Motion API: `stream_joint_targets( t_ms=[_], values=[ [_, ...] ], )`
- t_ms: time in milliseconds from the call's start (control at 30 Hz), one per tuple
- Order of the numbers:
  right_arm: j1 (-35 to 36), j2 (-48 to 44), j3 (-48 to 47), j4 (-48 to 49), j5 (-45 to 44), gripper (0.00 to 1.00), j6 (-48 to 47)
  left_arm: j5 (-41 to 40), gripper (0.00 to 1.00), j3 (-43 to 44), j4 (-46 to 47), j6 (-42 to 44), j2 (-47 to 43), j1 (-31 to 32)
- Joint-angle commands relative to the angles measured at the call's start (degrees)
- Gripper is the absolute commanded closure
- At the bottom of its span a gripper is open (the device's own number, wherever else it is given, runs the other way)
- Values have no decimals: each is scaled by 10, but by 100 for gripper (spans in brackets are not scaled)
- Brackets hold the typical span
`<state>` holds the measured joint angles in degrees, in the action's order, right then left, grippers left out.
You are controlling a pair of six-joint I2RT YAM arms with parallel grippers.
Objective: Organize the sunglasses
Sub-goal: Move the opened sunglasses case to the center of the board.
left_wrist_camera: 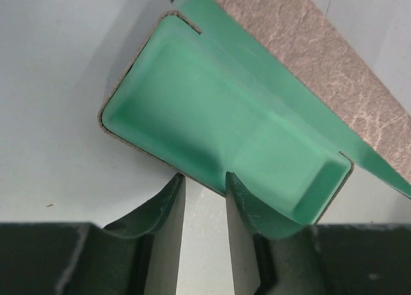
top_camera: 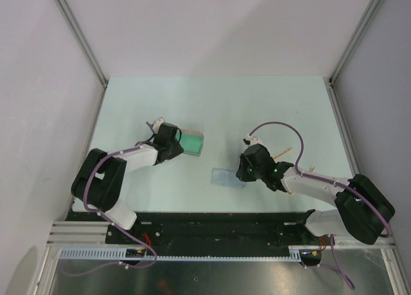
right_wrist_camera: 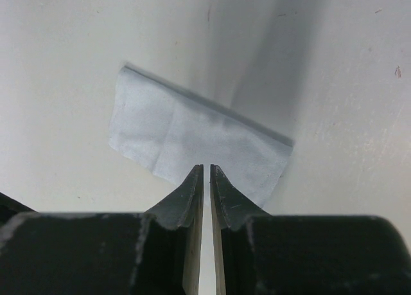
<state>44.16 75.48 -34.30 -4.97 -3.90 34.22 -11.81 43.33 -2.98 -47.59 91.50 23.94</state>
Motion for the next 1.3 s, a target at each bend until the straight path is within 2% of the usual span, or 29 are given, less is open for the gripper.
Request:
stream_joint_targets(
  t_ms=[0, 67, 267, 533, 767, 867, 1000, 1033, 1167, 1267],
  values=[
    [0, -30, 10, 8, -14, 87, -16, 10, 66, -11, -26, -43, -18, 19],
    [-2, -38, 13, 8, -10, 87, -19, 17, 71, -15, -32, -50, -25, 24],
    [-8, -65, 29, 12, -2, 87, -22, 18, 76, -17, -42, -73, -20, 46],
    [-13, -83, 40, 12, 10, 87, -34, 23, 78, -33, -55, -128, -51, 75],
    [0, -50, 35, 68, 33, 84, -45, 25, 77, -64, -59, -152, -91, 113],
    [14, -20, 20, 89, 33, 83, -48, 19, 70, -69, -62, -147, -100, 119],
    [32, 35, -22, 114, 28, 82, -63, -30, 54, -63, -68, -112, -146, 118],
    [36, 61, -45, 115, 27, 82, -64, -48, 47, -59, -69, -101, -156, 118],
    [44, 125, -95, 132, 22, 82, -69, -97, 40, -31, -78, -35, -206, 113],
    [44, 174, -134, 143, 18, 82, -66, -90, 39, -23, -79, -13, -212, 88]
  ],
)
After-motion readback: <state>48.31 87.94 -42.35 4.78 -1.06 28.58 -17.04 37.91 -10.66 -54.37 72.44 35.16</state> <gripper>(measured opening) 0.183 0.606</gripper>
